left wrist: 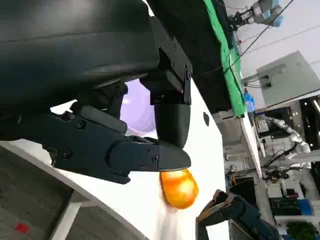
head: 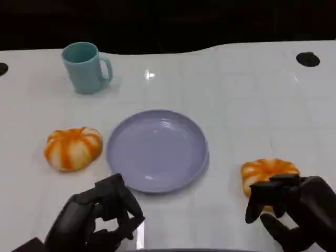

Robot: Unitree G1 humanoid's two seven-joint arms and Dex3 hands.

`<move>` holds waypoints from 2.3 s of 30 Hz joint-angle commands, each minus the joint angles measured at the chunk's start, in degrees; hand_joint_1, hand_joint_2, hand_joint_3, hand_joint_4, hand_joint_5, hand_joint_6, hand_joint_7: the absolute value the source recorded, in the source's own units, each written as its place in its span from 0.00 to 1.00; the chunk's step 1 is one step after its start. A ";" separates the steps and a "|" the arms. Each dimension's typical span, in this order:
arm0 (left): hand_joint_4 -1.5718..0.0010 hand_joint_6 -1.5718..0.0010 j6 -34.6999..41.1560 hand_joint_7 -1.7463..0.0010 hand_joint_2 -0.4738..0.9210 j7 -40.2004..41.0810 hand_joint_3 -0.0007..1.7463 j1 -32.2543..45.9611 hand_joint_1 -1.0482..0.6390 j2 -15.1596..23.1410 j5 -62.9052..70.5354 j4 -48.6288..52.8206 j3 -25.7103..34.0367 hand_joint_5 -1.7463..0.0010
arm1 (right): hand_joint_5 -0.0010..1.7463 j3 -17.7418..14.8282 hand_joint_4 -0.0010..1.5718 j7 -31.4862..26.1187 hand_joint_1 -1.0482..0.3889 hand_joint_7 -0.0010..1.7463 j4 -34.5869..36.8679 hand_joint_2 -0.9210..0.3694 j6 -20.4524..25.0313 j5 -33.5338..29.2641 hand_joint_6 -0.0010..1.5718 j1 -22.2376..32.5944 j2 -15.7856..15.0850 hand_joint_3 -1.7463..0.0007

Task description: Grasp the bread from the table and place it into the plate.

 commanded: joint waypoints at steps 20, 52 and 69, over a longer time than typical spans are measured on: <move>0.56 0.62 0.51 0.09 1.00 -0.28 0.19 0.02 0.30 0.85 -0.93 -0.35 0.74 0.00 | 0.93 -0.28 0.59 0.09 0.75 0.71 -0.82 0.60 0.40 0.48 0.54 -0.09 -1.24 0.20; 0.56 0.63 0.44 0.09 1.00 -0.39 0.19 -0.26 0.31 0.79 -0.96 -0.20 0.61 0.00 | 0.24 -4.40 0.09 25.68 0.38 0.00 -33.43 0.09 31.91 -6.94 0.27 5.13 -4.80 0.99; 0.56 0.63 0.34 0.08 1.00 0.27 0.19 -0.45 0.31 0.40 -0.53 -0.03 0.50 0.00 | 0.27 2.00 0.00 31.85 0.31 0.00 -27.73 0.09 37.72 -15.70 0.17 -1.18 -5.47 1.00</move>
